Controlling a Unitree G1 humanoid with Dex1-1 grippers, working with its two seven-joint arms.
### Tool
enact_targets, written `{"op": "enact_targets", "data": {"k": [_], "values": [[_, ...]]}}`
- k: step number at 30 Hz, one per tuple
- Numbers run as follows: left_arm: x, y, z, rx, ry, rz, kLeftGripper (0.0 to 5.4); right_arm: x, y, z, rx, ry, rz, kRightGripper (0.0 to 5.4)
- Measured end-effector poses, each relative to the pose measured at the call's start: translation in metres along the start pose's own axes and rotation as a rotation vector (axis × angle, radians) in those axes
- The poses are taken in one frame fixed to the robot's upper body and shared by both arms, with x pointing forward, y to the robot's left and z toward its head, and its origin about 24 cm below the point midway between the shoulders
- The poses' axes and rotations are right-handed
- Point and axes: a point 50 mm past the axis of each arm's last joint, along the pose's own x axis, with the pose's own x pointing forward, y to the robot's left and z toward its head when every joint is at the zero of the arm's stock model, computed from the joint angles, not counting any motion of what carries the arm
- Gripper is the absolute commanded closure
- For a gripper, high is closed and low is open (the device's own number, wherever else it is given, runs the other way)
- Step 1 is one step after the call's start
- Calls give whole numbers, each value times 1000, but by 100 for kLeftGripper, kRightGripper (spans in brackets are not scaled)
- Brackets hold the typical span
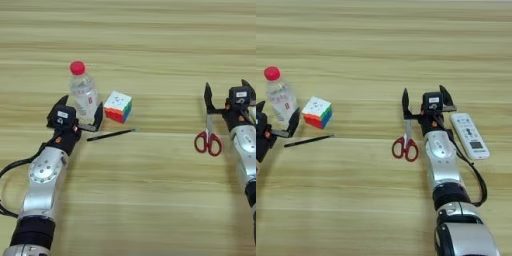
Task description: Move the objects on the table
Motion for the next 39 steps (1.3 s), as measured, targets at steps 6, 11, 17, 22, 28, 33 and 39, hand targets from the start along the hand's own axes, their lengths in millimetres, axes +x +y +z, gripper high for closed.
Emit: {"op": "enact_targets", "data": {"k": [6, 11, 17, 22, 28, 33, 39], "values": [[13, 7, 1, -3, 2, 24, 2, 0, 0, 0, 0, -4, -1, 0], [18, 10, -5, -10, 27, 38, 2, 0, 0, 1, 0, -4, -3, 0], [28, 11, -1, -7, 4, 40, 2, 0, 0, 1, 0, -4, -4, 0], [33, 11, -1, -9, 4, 38, 2, 0, 0, 1, 0, -4, -4, 0], [35, 10, -1, -11, 2, 36, 2, 0, 0, 1, 0, -4, -4, 0], [40, 9, 1, -15, -10, 34, 2, 0, 0, 1, 0, -4, -3, 0], [40, 8, -1, -21, -7, 36, 27, 0, 0, 1, 0, -5, -4, 0]]}}
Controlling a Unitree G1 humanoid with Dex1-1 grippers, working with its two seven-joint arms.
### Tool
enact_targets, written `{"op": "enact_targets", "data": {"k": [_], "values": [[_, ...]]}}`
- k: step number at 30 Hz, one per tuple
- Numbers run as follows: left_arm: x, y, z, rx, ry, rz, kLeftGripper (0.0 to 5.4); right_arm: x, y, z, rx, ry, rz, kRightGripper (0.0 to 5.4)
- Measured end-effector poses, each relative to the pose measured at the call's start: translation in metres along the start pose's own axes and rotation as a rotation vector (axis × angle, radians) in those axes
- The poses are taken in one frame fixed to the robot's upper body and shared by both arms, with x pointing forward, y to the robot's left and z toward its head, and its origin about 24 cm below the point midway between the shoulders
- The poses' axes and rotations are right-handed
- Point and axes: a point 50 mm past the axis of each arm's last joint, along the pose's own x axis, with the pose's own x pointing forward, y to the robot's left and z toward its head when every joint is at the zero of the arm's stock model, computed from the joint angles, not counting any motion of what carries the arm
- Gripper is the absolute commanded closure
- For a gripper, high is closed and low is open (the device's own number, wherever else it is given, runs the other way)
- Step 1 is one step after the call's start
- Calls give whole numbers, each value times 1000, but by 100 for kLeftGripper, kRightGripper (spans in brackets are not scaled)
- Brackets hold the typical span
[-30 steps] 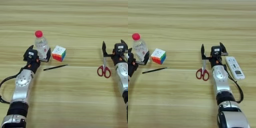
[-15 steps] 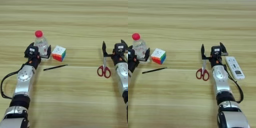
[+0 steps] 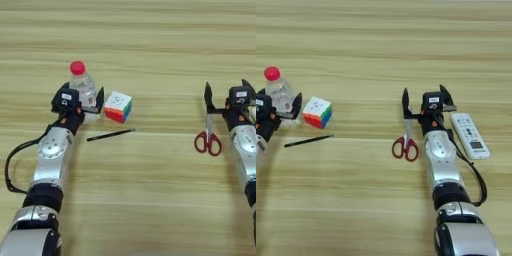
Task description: Move the objects on the table
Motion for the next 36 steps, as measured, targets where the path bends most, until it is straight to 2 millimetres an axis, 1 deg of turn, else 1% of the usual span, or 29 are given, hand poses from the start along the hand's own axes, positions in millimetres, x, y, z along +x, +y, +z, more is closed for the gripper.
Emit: {"op": "enact_targets", "data": {"k": [6, 7, 9, 10, 15, 18, 25, 36], "values": [[0, 0, -1, -3, -5, -3, 83, 0, 0, 0, 0, 0, 1, 0], [0, 0, -1, -3, -9, -3, 103, 0, 0, 0, 0, 0, 1, 0], [0, -1, 0, -3, -18, -5, 111, 0, 0, 0, 0, 0, 2, 0], [0, -1, 0, -4, -20, -6, 130, 0, 0, 0, 0, 0, 2, 0], [0, -1, 0, -5, -21, -7, 179, 0, 0, 0, 0, 0, 4, 0], [0, -1, 1, -5, -22, -6, 200, 0, 0, 0, 0, 0, 4, 0], [1, -1, 6, -5, -44, -3, 226, 0, 0, 0, 0, 0, 5, 0], [11, -2, 36, 14, -147, -14, 231, 0, 0, 0, -1, 0, 5, 0]]}}
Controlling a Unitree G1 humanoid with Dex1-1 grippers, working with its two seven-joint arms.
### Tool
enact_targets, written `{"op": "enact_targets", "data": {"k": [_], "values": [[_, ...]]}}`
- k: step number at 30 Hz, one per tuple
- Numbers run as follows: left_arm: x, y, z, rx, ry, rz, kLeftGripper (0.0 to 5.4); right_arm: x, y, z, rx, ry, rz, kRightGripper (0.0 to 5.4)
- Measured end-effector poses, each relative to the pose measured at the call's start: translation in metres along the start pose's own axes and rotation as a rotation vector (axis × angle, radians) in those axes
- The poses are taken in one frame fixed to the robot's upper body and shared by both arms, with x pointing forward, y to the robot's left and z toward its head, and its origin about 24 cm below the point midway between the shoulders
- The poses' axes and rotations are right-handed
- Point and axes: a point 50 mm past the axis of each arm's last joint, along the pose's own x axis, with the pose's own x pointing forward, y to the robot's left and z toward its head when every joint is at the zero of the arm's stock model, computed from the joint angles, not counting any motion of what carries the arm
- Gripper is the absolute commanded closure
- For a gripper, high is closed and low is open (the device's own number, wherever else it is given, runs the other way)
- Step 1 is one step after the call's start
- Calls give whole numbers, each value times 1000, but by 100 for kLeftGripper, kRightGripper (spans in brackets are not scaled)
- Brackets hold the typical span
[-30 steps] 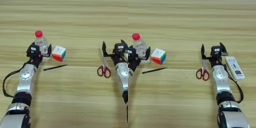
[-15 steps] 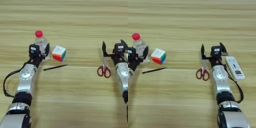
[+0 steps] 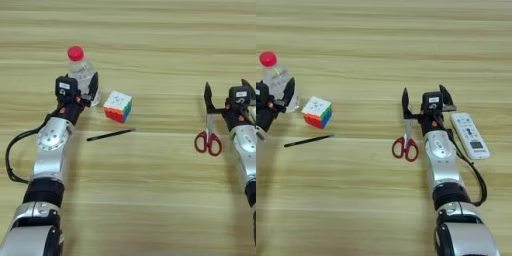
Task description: Move the objects on the table
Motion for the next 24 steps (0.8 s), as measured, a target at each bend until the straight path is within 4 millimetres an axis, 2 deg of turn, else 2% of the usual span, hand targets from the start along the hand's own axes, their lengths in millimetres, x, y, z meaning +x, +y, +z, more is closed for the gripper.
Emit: {"op": "enact_targets", "data": {"k": [8, 13, 24], "values": [[8, -11, 20, -13, -61, -32, 233, 0, 0, 0, 0, 0, 0, 0], [13, -38, 29, -59, -87, -115, 233, 0, 0, 0, 0, 0, 1, 0], [13, -92, 20, -144, -37, -299, 235, 0, 4, 0, -2, -3, 4, 0]]}}
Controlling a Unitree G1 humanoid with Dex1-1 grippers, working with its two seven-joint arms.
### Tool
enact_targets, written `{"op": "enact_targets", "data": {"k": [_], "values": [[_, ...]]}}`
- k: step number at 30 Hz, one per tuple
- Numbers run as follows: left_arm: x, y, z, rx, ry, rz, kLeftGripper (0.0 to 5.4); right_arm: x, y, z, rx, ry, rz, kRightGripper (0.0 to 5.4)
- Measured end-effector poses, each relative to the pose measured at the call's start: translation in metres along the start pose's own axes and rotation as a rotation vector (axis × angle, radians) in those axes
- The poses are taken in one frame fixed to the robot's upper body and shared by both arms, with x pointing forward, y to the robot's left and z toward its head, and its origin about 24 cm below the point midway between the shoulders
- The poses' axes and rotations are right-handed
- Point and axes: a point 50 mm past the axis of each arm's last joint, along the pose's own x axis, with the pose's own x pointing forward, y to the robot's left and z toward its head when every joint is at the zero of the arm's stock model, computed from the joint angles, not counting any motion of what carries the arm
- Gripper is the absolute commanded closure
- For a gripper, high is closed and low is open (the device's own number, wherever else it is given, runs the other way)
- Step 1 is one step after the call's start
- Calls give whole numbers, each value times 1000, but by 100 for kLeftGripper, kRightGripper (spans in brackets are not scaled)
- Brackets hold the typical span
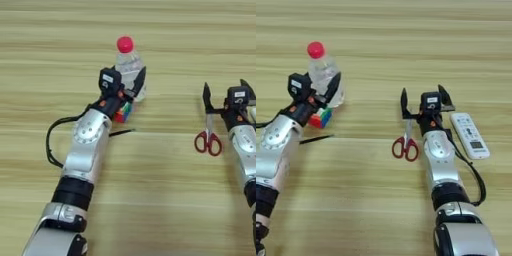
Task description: Move the objects on the table
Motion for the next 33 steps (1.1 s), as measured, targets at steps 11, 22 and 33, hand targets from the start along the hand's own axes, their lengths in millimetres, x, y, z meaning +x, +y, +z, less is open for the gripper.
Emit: {"op": "enact_targets", "data": {"k": [11, 22, 33], "values": [[-6, -12, -31, -40, 121, -28, 235, 1, 2, 2, -2, -7, 4, 0], [-10, -18, -44, -37, 163, -57, 235, 1, 2, 2, -1, -9, 4, 0], [-9, -22, -48, -43, 165, -64, 235, 1, 2, 3, -1, -13, 4, 0]]}}
